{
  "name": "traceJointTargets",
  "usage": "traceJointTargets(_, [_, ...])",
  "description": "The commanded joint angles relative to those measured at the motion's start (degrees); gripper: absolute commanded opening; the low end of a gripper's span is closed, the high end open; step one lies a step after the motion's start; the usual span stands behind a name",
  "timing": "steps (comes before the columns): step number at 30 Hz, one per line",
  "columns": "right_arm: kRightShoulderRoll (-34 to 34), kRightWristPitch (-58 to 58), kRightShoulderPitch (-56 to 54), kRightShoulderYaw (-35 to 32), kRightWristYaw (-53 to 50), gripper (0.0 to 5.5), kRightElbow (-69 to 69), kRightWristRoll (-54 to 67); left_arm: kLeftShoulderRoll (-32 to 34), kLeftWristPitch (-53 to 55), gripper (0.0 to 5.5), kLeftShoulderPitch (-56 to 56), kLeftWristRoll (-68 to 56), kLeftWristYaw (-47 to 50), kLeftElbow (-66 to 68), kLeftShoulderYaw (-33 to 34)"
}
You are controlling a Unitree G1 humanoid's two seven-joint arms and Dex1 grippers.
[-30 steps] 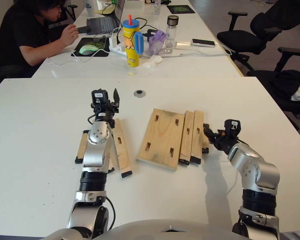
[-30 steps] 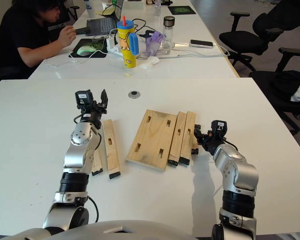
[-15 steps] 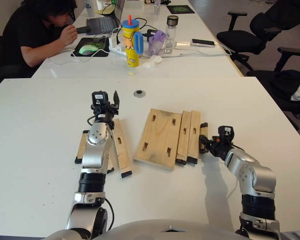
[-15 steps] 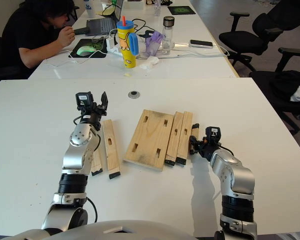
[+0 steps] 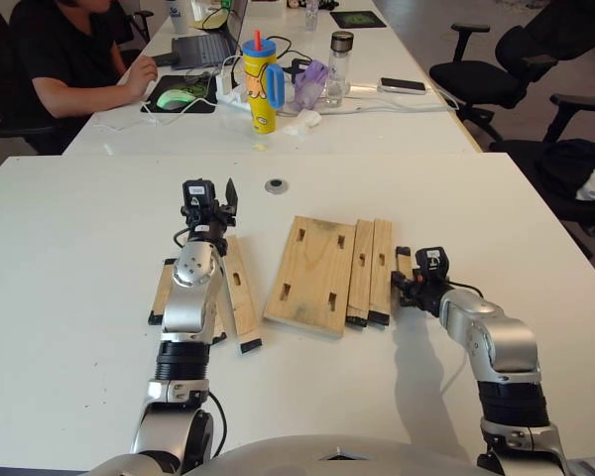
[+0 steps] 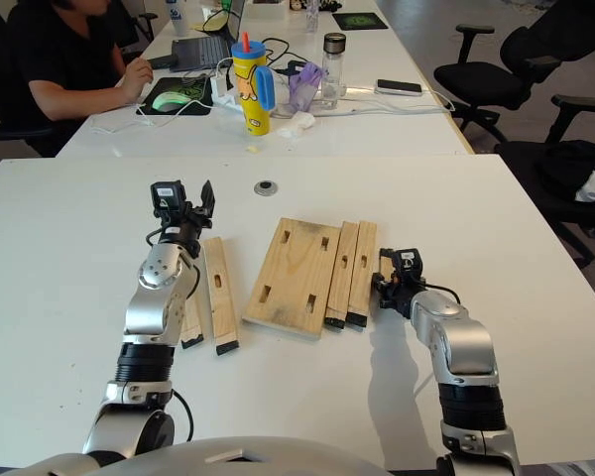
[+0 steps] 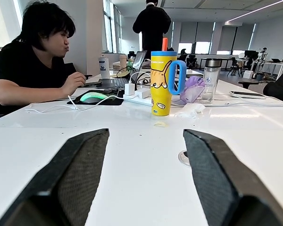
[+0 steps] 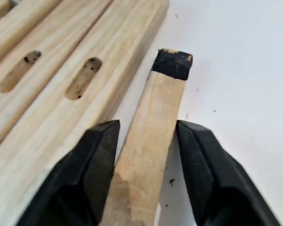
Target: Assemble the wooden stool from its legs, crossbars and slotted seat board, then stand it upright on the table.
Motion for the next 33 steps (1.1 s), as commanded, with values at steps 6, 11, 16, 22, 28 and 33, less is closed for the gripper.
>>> traceJointTargets(6, [0.3, 0.6, 3.4, 2.5, -0.6, 1.31, 5.0, -2.8, 0.4, 1.1, 2.94, -1.6, -0.8, -1.3, 1.6, 0.0])
traceJointTargets(11, [1.1, -10.6, -0.2, -0.8, -2.4, 1.31, 6.1, -4.8, -0.6, 5.2, 2.94, -2.7, -9.5, -8.3, 1.1, 1.7])
traceJointTargets(16, [4.2, -27.3, -7.6, -0.1, 0.0, 1.31, 3.6, -4.2, -0.8, 16.4, 2.94, -3.3, -23.7, -19.4, -5.9, 0.7])
traceJointTargets(22, [8.8, -34.2, -6.8, 7.0, 8.4, 1.31, -1.1, 0.1, -2.3, 33.4, 2.94, -5.9, -45.5, -20.7, -14.8, 5.5])
traceJointTargets(28, [8.8, -37.3, -5.8, 8.0, 13.9, 1.31, -3.9, 2.7, 1.0, 40.2, 2.94, -7.9, -52.5, -19.2, -15.4, 7.5])
traceJointTargets(33, [8.2, -39.4, -5.1, 8.2, 15.7, 1.31, -4.5, 2.3, 2.0, 40.9, 2.94, -8.7, -53.4, -18.3, -13.1, 8.4])
